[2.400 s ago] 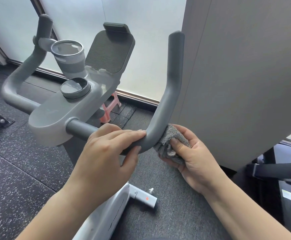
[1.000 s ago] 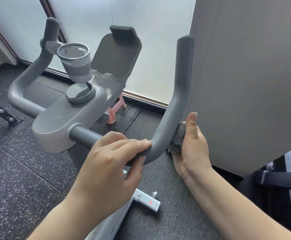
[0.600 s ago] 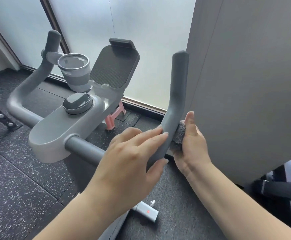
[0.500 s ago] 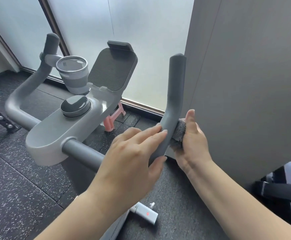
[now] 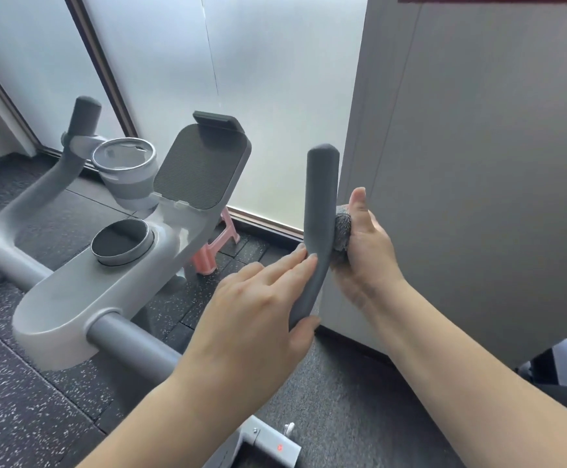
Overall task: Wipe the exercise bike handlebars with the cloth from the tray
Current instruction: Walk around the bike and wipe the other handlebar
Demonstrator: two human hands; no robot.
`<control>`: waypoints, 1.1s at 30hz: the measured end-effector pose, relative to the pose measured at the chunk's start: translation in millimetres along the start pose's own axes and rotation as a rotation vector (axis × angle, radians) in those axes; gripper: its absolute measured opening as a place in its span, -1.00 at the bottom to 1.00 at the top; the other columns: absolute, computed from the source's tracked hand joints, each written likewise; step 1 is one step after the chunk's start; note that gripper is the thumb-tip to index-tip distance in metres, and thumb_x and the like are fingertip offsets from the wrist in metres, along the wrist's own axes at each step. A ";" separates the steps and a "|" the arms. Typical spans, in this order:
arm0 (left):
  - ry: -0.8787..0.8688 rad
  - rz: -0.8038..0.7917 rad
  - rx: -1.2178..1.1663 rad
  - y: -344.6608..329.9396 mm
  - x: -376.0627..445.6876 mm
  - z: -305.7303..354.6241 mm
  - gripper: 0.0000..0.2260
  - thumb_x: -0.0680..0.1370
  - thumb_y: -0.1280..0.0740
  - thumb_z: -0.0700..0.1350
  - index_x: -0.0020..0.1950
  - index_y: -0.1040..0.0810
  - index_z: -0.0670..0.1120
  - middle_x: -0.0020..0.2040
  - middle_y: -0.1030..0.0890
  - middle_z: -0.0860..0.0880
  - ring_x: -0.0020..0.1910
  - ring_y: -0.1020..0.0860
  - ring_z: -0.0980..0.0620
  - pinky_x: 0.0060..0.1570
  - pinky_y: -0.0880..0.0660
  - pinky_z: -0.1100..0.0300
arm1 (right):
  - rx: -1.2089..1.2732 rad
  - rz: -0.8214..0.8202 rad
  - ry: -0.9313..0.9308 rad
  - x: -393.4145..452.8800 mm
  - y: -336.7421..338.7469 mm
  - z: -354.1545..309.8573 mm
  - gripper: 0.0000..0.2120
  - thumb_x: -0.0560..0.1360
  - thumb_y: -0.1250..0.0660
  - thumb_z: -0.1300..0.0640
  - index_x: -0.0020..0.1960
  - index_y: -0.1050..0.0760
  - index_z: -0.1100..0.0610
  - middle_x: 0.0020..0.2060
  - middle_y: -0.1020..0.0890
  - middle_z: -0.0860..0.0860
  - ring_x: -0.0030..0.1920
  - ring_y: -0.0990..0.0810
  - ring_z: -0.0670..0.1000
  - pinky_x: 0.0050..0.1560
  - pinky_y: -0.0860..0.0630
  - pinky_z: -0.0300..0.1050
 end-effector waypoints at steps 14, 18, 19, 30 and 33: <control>0.018 -0.050 0.049 0.4 6.5 -4.3 -0.42 0.34 -0.20 0.19 0.32 -0.50 0.04 0.30 -0.53 0.12 -0.10 -0.62 0.01 -0.12 -0.59 0.04 | 0.019 -0.248 -0.063 43.2 -30.1 -43.1 -0.67 0.57 -0.23 -0.07 -0.01 -0.48 0.22 -0.33 -0.59 0.13 -0.37 -0.62 0.05 -0.34 -0.55 -0.18; 0.014 -0.053 0.037 1.8 8.3 -5.9 -0.43 0.33 -0.21 0.20 0.29 -0.52 0.05 0.28 -0.55 0.12 -0.11 -0.63 0.01 -0.09 -0.59 0.08 | -0.038 -0.294 -0.058 32.1 -12.9 -28.3 -0.65 0.59 -0.20 -0.05 0.18 -0.43 0.22 -0.13 -0.51 0.24 -0.29 -0.56 0.10 -0.37 -0.53 -0.13; 0.016 -0.054 0.041 1.9 8.4 -6.3 -0.43 0.33 -0.21 0.21 0.29 -0.52 0.06 0.28 -0.55 0.13 -0.11 -0.62 0.01 -0.08 -0.59 0.10 | -0.048 -0.286 -0.054 29.9 -8.8 -25.3 -0.61 0.58 -0.21 -0.05 0.23 -0.41 0.23 -0.08 -0.49 0.26 -0.25 -0.54 0.12 -0.35 -0.54 -0.11; 0.041 -0.046 0.022 4.5 5.3 -4.5 -0.43 0.34 -0.30 0.20 0.35 -0.46 0.13 0.31 -0.48 0.22 -0.11 -0.57 0.01 0.00 -0.49 0.19 | -0.208 -0.250 -0.094 -17.3 22.0 12.2 -0.59 0.58 -0.18 -0.07 0.19 -0.44 0.27 -0.12 -0.51 0.25 -0.18 -0.46 0.19 -0.32 -0.36 -0.09; 0.073 -0.108 -0.050 5.8 5.2 -5.9 -0.39 0.33 -0.32 0.20 0.39 -0.40 0.18 0.34 -0.35 0.32 0.04 -0.55 0.01 0.13 -0.42 0.19 | -0.263 -0.250 -0.103 -34.1 27.4 12.9 -0.54 0.61 -0.11 -0.09 0.20 -0.47 0.29 -0.20 -0.59 0.20 -0.32 -0.51 0.11 -0.38 -0.33 -0.12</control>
Point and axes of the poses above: each hand's wrist, its own x-axis towards the middle knuckle, its own y-axis out of the back of the hand, z = x × y, the point moved 2 cm from there along x, towards the middle knuckle
